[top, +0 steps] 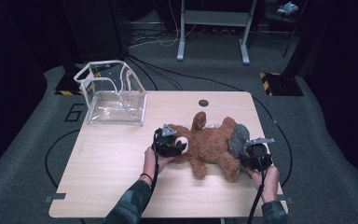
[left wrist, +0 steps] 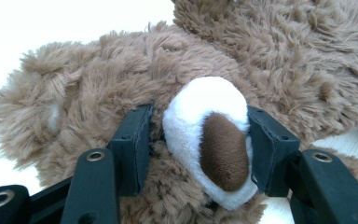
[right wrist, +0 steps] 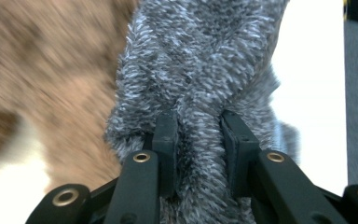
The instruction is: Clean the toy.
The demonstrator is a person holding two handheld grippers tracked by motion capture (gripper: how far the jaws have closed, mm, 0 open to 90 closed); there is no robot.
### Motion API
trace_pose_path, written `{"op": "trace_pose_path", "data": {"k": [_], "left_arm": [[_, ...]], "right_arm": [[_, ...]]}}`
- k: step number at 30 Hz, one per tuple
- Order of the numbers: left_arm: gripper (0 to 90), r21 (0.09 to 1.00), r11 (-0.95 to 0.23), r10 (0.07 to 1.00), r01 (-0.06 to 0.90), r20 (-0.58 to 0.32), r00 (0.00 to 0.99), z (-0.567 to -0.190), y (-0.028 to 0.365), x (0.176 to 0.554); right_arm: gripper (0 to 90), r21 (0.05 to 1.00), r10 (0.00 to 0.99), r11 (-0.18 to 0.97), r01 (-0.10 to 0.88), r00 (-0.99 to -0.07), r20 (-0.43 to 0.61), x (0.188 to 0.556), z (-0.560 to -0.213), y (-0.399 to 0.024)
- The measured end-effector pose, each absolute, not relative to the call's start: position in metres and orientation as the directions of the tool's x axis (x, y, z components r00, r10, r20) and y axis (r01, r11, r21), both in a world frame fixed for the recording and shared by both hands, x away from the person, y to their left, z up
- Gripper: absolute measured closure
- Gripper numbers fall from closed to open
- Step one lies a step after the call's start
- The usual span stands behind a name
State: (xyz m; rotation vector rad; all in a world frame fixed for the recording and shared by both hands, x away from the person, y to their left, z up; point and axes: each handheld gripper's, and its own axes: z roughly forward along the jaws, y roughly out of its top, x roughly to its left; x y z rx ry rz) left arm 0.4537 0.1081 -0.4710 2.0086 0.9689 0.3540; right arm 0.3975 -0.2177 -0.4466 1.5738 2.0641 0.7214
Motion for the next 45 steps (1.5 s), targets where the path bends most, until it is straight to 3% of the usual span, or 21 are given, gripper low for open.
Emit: {"op": "trace_pose_path", "data": {"k": [7,11,22,29,33,37,45], "left_arm": [[45.6,0.783,-0.344,0.747,0.518,-0.107,0.657,-0.468,0.107,0.457],[45.6,0.773,-0.334,0.752,0.539,-0.126,0.647,-0.466,0.107,0.461],[45.3,0.744,-0.324,0.765,0.584,-0.157,0.624,-0.461,0.104,0.476],[45.1,0.718,-0.320,0.776,0.618,-0.176,0.606,-0.458,0.103,0.484],[45.0,0.709,-0.310,0.784,0.633,-0.186,0.592,-0.456,0.101,0.490],[45.0,0.701,-0.296,0.789,0.649,-0.204,0.579,-0.456,0.100,0.493],[45.0,0.692,-0.293,0.795,0.660,-0.206,0.570,-0.456,0.097,0.495]], "right_arm": [[70.0,0.696,0.947,0.255,0.671,-0.318,-0.040,0.411,-0.420,-0.184],[70.0,0.669,0.942,0.282,0.688,-0.331,-0.057,0.420,-0.432,-0.170],[70.0,0.640,0.963,0.233,0.733,-0.267,-0.044,0.442,-0.454,-0.181],[70.0,0.690,0.955,0.259,0.676,-0.287,-0.077,0.426,-0.427,-0.174],[70.0,0.711,0.932,0.312,0.630,-0.347,-0.102,0.413,-0.410,-0.153],[70.1,0.685,0.919,0.358,0.635,-0.370,-0.138,0.414,-0.422,-0.141],[70.4,0.666,0.934,0.332,0.668,-0.331,-0.134,0.400,-0.452,-0.161]]}}
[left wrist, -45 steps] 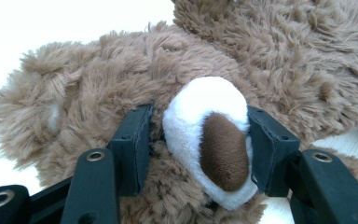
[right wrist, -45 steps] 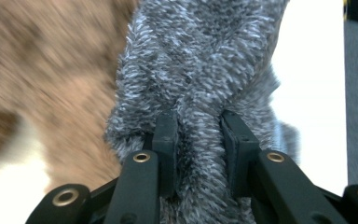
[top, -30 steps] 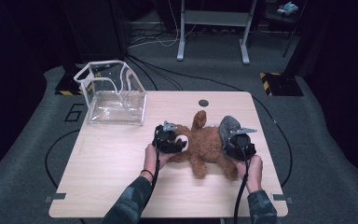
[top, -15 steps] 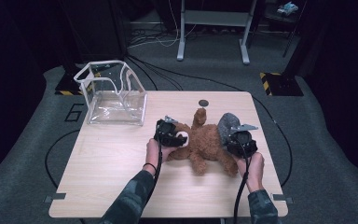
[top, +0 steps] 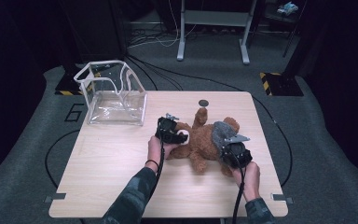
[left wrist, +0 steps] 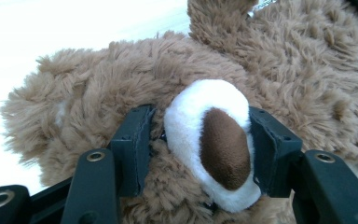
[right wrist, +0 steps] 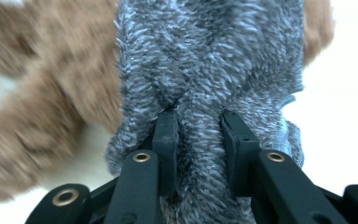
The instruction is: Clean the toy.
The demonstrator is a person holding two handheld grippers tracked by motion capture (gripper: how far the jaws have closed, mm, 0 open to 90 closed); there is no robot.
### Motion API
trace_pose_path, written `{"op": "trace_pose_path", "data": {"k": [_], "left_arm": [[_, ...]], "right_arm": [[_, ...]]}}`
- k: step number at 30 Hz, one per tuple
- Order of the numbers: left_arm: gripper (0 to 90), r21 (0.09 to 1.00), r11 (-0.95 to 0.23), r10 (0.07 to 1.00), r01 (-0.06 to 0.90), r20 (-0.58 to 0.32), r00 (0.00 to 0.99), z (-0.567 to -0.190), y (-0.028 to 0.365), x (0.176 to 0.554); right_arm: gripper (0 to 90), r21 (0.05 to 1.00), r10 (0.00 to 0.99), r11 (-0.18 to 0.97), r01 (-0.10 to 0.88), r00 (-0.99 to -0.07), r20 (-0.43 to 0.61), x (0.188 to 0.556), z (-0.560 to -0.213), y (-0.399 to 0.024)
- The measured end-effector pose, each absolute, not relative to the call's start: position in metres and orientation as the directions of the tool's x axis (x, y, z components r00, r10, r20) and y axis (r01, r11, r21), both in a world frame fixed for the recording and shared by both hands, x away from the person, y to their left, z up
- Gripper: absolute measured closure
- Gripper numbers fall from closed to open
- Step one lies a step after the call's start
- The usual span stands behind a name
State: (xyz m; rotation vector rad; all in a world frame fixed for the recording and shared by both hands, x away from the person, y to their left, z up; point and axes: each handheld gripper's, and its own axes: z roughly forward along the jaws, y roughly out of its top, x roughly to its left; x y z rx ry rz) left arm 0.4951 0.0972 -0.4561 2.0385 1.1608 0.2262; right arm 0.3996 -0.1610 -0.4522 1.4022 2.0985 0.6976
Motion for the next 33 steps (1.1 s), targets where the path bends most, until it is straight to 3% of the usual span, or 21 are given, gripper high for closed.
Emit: {"op": "trace_pose_path", "data": {"k": [7,14,18,23,29,33], "left_arm": [[45.0,0.688,-0.284,0.804,0.667,-0.208,0.557,-0.456,0.095,0.500],[45.0,0.681,-0.288,0.803,0.674,-0.212,0.557,-0.456,0.096,0.504],[45.0,0.678,-0.285,0.803,0.677,-0.217,0.555,-0.456,0.096,0.504],[45.0,0.680,-0.278,0.795,0.679,-0.234,0.559,-0.457,0.098,0.505],[45.0,0.678,-0.277,0.796,0.681,-0.235,0.557,-0.457,0.097,0.506],[45.0,0.678,-0.275,0.799,0.682,-0.233,0.554,-0.457,0.097,0.507]], "right_arm": [[70.2,0.667,0.945,0.309,0.678,-0.296,-0.137,0.390,-0.444,-0.174],[70.1,0.722,0.913,0.362,0.589,-0.379,-0.148,0.382,-0.417,-0.139],[70.2,0.688,0.903,0.392,0.610,-0.396,-0.163,0.391,-0.437,-0.125],[70.7,0.663,0.915,0.372,0.650,-0.376,-0.146,0.390,-0.463,-0.140],[70.6,0.619,0.927,0.354,0.702,-0.352,-0.131,0.386,-0.471,-0.160],[70.1,0.654,0.916,0.366,0.662,-0.381,-0.127,0.381,-0.455,-0.156]]}}
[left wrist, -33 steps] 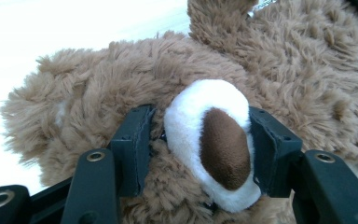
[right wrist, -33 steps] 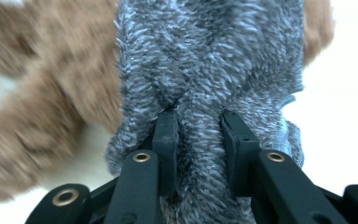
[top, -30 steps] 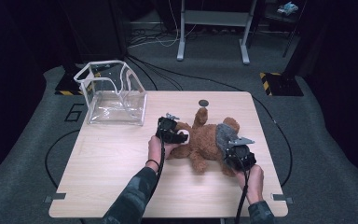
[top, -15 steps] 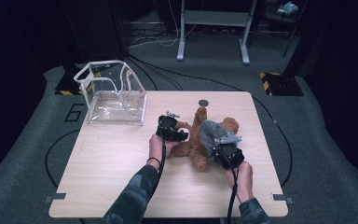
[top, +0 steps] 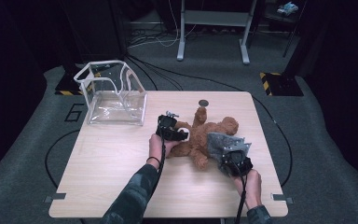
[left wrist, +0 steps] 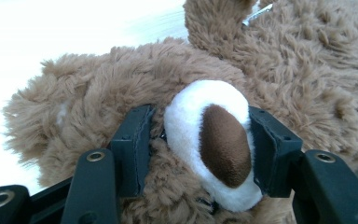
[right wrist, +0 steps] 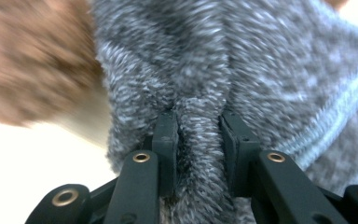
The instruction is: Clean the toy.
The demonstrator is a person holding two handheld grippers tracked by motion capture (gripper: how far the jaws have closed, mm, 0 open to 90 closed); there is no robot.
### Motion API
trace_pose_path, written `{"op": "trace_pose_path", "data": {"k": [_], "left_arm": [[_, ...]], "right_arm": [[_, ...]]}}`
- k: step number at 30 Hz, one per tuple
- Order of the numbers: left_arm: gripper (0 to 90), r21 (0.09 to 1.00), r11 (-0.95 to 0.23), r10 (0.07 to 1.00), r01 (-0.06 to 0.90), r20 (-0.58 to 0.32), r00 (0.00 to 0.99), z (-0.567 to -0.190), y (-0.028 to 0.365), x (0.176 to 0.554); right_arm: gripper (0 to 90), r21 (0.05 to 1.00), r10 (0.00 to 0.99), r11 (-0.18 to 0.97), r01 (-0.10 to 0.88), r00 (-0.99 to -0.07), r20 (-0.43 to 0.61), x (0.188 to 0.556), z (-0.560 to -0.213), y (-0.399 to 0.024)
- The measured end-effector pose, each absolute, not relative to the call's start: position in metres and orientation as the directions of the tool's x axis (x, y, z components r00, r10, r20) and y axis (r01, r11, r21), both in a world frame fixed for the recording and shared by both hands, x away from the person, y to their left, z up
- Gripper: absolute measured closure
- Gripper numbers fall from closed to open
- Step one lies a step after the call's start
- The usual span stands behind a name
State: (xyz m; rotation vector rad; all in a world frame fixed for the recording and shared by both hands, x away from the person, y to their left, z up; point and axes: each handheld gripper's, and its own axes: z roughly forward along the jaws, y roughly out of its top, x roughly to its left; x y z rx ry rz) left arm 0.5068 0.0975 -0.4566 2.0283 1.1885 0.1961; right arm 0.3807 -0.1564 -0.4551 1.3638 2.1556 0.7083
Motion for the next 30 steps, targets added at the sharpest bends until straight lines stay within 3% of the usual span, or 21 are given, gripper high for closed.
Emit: {"op": "trace_pose_path", "data": {"k": [7,12,23,30], "left_arm": [[45.0,0.677,-0.273,0.799,0.683,-0.236,0.554,-0.457,0.097,0.507],[45.0,0.673,-0.270,0.798,0.688,-0.244,0.551,-0.457,0.098,0.507],[45.0,0.673,-0.264,0.796,0.691,-0.252,0.550,-0.457,0.099,0.508],[45.0,0.674,-0.263,0.795,0.690,-0.254,0.551,-0.457,0.100,0.508]], "right_arm": [[69.3,0.740,0.888,0.361,0.568,-0.453,-0.086,0.394,-0.419,-0.128],[69.3,0.697,0.894,0.381,0.607,-0.434,-0.111,0.416,-0.440,-0.109],[70.3,0.595,0.899,0.401,0.697,-0.423,-0.111,0.400,-0.488,-0.125],[69.9,0.639,0.897,0.352,0.683,-0.440,-0.024,0.391,-0.456,-0.131]]}}
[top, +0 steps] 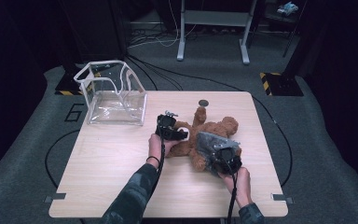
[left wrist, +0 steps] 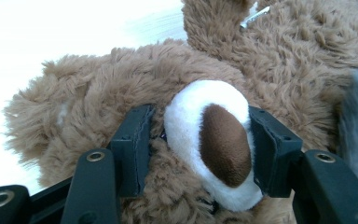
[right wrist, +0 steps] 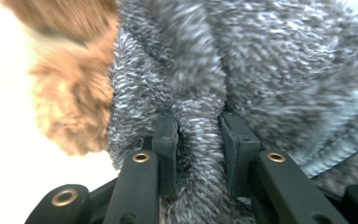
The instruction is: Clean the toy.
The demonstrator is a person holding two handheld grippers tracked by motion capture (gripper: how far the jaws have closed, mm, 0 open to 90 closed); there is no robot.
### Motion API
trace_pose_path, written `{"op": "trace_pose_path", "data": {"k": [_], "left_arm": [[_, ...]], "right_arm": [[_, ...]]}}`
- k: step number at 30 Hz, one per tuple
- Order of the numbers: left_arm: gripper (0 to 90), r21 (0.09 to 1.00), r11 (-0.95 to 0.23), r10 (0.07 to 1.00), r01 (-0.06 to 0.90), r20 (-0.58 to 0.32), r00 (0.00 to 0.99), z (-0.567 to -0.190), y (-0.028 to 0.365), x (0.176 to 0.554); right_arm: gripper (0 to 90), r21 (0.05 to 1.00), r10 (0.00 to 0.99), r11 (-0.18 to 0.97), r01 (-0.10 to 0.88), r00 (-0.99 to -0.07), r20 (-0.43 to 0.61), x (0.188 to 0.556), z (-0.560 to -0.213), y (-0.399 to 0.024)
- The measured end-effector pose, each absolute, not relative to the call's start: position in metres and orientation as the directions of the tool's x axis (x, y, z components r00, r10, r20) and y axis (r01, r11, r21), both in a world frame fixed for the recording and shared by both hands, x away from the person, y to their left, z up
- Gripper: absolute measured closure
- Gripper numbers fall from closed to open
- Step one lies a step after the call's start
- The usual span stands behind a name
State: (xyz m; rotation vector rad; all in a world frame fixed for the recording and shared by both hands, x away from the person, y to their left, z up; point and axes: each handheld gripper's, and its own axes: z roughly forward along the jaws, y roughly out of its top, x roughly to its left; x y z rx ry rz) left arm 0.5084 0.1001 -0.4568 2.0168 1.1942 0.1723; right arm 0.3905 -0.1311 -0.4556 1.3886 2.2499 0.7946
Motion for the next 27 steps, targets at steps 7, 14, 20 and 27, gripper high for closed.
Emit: {"op": "trace_pose_path", "data": {"k": [7,14,20,27], "left_arm": [[45.0,0.674,-0.258,0.799,0.693,-0.255,0.545,-0.456,0.099,0.508],[45.0,0.672,-0.262,0.796,0.692,-0.256,0.549,-0.457,0.100,0.509],[45.0,0.668,-0.261,0.802,0.697,-0.253,0.541,-0.457,0.099,0.509],[44.8,0.665,-0.258,0.799,0.701,-0.261,0.541,-0.456,0.100,0.509]], "right_arm": [[69.2,0.711,0.891,0.297,0.637,-0.453,0.033,0.398,-0.410,-0.123],[68.9,0.643,0.890,0.337,0.688,-0.455,0.021,0.426,-0.435,-0.083],[70.3,0.601,0.881,0.373,0.707,-0.473,0.010,0.416,-0.467,-0.075],[70.4,0.562,0.874,0.398,0.725,-0.485,0.008,0.402,-0.472,-0.088]]}}
